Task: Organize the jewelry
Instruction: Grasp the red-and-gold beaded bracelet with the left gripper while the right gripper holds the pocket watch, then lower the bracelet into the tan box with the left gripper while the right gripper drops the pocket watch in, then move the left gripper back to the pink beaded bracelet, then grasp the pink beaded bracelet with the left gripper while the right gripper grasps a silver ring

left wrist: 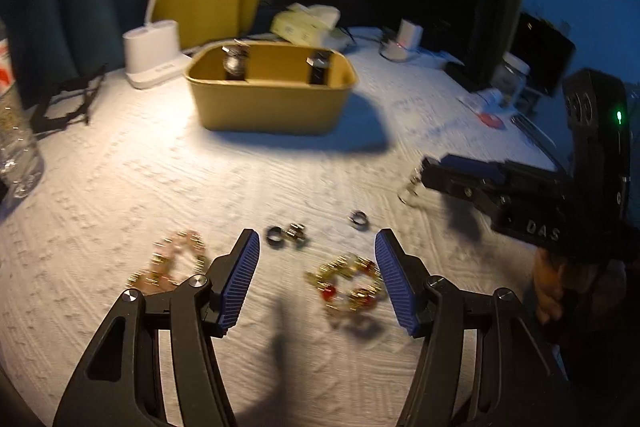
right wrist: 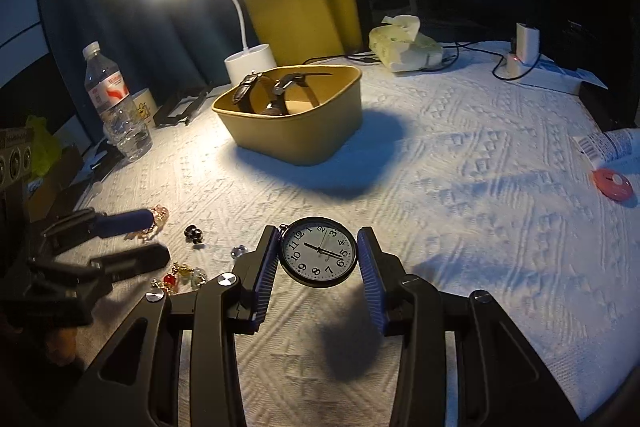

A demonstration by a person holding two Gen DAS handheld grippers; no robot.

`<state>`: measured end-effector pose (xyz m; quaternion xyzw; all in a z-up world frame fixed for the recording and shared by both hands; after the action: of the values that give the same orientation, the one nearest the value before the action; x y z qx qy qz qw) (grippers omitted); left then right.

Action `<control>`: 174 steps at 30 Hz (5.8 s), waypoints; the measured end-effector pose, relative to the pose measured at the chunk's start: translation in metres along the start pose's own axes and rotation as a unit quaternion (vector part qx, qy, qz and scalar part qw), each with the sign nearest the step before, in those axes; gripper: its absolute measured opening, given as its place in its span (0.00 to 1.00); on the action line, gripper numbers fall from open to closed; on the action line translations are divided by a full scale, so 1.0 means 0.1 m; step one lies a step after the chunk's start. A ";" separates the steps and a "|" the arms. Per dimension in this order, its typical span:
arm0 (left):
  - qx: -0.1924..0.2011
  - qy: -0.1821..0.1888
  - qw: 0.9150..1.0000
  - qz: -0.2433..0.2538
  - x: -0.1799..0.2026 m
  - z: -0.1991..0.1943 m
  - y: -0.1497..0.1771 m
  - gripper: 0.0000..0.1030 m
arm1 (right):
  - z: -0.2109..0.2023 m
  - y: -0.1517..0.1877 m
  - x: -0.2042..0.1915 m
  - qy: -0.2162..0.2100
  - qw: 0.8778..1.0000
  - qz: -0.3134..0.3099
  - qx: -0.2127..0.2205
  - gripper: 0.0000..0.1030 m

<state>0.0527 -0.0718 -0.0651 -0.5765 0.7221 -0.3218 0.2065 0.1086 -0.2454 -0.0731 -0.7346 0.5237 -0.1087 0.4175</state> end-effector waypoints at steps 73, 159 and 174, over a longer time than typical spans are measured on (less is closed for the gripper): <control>0.085 -0.010 0.996 0.029 -0.58 0.56 -1.22 0.20 | 0.64 -1.33 -0.09 -0.012 0.996 -0.048 0.078 0.38; -0.030 -0.093 0.994 -0.047 -0.80 -0.09 0.17 0.38 | 0.35 -0.05 -0.38 0.015 0.998 -0.029 -0.045 0.57; -0.022 -0.099 0.994 -0.032 -0.68 -0.06 0.10 0.11 | 0.29 0.08 -0.48 -0.002 0.996 -0.066 -0.058 0.56</control>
<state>0.0590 -0.0032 -0.0728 -0.6324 0.6864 -0.2538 0.2541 0.1000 -0.1907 -0.0842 -0.7908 0.4786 -0.1041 0.3671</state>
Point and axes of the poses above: each gripper's, at about its wrist camera, not at the fingertips, and z roughly the way its jaws point, x to its right, y to its underside, the point moved 1 cm from there along z, roughly the way its jaws point, and after that the axes turned 6 degrees about z, right-handed, at the moved point
